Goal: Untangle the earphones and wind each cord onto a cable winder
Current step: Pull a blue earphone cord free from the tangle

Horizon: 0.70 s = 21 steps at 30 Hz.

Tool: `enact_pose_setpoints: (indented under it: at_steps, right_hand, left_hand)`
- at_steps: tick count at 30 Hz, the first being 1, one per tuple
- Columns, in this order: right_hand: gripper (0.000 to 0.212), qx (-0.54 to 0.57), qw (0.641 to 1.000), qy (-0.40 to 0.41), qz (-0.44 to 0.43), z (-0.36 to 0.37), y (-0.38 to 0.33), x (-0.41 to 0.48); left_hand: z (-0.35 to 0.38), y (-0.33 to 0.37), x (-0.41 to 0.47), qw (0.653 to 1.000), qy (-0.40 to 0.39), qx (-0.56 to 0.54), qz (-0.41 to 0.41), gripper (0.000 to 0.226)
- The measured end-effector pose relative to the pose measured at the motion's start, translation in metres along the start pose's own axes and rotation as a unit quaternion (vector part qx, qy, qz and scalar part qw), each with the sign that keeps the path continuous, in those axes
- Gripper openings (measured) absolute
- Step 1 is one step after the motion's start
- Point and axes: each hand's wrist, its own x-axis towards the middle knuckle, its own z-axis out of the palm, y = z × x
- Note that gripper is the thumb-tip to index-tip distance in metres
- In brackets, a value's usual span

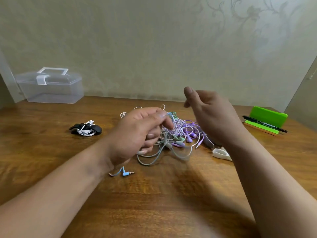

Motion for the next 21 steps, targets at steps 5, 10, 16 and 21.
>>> enact_pose_setpoints:
  at_steps: [5,10,16,21]
  right_hand:
    - [0.053,0.295,0.932,-0.192,-0.085,0.006,-0.023,-0.014]
    - [0.034,0.292,0.896,-0.331,-0.053,0.001,-0.01,-0.009]
    - [0.025,0.497,0.834,-0.241,-0.005,-0.006,-0.002,0.001]
    - [0.029,0.514,0.838,-0.183,0.009,-0.007,-0.004,0.005]
  left_hand:
    - [-0.007,0.003,-0.003,0.998,-0.039,0.04,-0.006,0.033]
    - [-0.013,0.004,-0.001,0.999,-0.032,0.037,-0.002,0.033]
    - [-0.03,0.008,-0.004,0.996,-0.071,-0.037,-0.037,0.03]
    - [-0.035,0.006,-0.008,0.982,-0.168,-0.071,-0.053,0.03]
